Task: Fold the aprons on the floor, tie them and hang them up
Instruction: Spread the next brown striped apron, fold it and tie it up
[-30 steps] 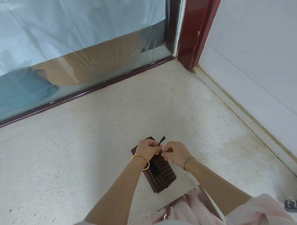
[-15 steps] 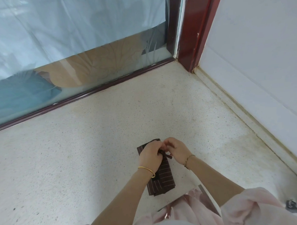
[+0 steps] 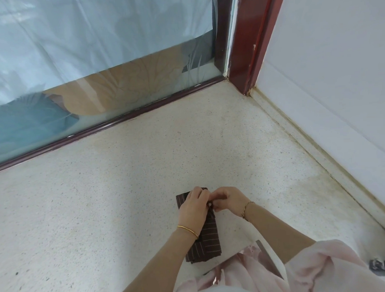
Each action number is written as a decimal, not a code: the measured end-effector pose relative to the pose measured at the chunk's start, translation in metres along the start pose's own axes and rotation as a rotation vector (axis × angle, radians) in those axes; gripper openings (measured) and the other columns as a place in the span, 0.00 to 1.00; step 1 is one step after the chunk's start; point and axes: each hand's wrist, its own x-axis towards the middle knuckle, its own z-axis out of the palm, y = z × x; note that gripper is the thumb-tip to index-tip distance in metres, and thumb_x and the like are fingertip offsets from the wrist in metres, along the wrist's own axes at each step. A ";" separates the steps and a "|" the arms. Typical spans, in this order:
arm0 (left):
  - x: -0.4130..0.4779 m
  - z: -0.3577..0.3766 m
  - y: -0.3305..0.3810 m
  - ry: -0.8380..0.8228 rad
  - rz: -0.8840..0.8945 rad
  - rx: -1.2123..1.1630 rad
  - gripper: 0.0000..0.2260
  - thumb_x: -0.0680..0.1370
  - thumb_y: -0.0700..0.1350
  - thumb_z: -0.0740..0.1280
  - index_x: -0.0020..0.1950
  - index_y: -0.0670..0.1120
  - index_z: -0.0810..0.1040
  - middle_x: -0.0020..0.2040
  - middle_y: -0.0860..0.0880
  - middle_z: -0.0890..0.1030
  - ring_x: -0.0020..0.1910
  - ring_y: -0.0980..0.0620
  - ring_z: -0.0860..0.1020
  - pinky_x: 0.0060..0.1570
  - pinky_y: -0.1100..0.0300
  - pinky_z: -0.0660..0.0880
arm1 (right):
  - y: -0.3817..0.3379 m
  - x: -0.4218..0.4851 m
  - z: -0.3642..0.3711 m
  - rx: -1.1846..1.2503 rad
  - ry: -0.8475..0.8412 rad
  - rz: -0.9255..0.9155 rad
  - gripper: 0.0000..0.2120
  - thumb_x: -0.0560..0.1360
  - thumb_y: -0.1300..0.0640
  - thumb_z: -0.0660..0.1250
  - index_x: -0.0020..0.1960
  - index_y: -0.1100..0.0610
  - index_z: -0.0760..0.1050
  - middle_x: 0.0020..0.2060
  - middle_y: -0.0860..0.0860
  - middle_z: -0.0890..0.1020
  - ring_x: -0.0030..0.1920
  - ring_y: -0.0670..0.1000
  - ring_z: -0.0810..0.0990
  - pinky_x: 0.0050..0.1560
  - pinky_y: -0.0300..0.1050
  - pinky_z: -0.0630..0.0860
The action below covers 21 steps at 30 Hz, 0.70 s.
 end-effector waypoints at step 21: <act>0.002 -0.010 0.000 -0.125 -0.317 -0.308 0.03 0.77 0.42 0.66 0.45 0.48 0.72 0.44 0.53 0.76 0.43 0.56 0.74 0.45 0.66 0.72 | 0.005 0.009 0.017 -1.207 0.232 -0.286 0.14 0.65 0.54 0.77 0.36 0.58 0.73 0.27 0.51 0.73 0.22 0.49 0.60 0.22 0.36 0.46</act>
